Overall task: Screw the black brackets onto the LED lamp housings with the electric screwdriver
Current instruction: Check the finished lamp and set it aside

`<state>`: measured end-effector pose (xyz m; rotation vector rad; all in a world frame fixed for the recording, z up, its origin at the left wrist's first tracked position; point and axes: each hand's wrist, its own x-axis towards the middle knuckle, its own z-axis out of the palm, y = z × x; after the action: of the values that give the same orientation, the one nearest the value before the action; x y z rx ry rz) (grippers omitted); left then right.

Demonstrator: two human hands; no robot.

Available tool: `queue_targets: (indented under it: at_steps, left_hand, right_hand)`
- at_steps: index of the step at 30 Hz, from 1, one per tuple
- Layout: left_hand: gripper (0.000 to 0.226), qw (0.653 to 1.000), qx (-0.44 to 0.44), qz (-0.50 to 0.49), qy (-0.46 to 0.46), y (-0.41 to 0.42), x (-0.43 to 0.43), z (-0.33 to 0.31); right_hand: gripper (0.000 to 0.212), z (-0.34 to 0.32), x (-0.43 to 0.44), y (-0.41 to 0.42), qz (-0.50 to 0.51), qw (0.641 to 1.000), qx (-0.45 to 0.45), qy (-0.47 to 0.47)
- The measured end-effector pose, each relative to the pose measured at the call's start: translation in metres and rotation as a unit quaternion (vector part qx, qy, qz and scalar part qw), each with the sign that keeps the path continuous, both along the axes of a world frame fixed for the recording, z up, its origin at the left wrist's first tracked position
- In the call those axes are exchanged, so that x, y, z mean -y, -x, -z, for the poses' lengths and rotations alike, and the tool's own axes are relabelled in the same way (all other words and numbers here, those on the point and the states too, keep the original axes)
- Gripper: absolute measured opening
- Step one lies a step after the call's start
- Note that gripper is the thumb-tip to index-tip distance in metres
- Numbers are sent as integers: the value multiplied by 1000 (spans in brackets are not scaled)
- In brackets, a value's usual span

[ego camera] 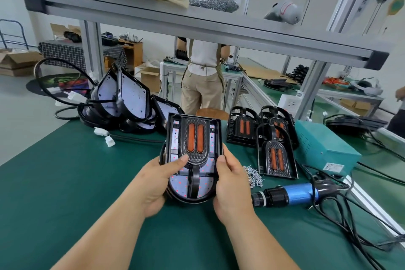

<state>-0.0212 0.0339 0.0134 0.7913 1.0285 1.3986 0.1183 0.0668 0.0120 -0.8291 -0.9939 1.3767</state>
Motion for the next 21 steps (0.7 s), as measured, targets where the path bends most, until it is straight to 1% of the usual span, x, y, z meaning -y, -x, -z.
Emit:
queue_targets:
  at_steps: [2, 4, 6, 8, 10, 11, 13, 17, 19, 21]
  left_hand:
    - [40, 999, 31, -14, -2, 0, 0, -1]
    - [42, 996, 82, -26, -9, -2, -1, -3]
    - [44, 991, 132, -26, -18, -2, 0, -6]
    - [49, 985, 170, -15, -31, -1, 1, -9]
    - [52, 982, 186, 7, -41, 0, 3, -12]
    - [52, 982, 183, 17, -45, -1, 4, -13]
    - [51, 985, 161, 33, -49, -2, 6, -12]
    - [44, 988, 120, 88, -44, -6, 11, -10]
    - [38, 988, 80, 127, -41, -6, 14, -11]
    - [34, 986, 16, 158, -46, -5, 14, -11]
  right_hand:
    - [34, -3, -2, -4, -39, 997, -56, 36]
    - [39, -4, -6, -9, -42, 992, -87, 84]
    - [41, -2, -11, -12, -41, 989, -89, 106]
    - [41, 0, -11, -12, -63, 987, -77, 126]
    - [30, -2, -6, -9, -101, 984, -42, 141]
    - [25, -5, -2, -8, -124, 981, -27, 144]
    - [35, -6, 1, -6, -175, 974, -27, 141]
    - [40, -12, 2, -8, -233, 960, -83, 130]
    - [41, -17, 3, -14, -256, 953, -110, 122]
    - [43, -17, 3, -22, -253, 953, -123, 114]
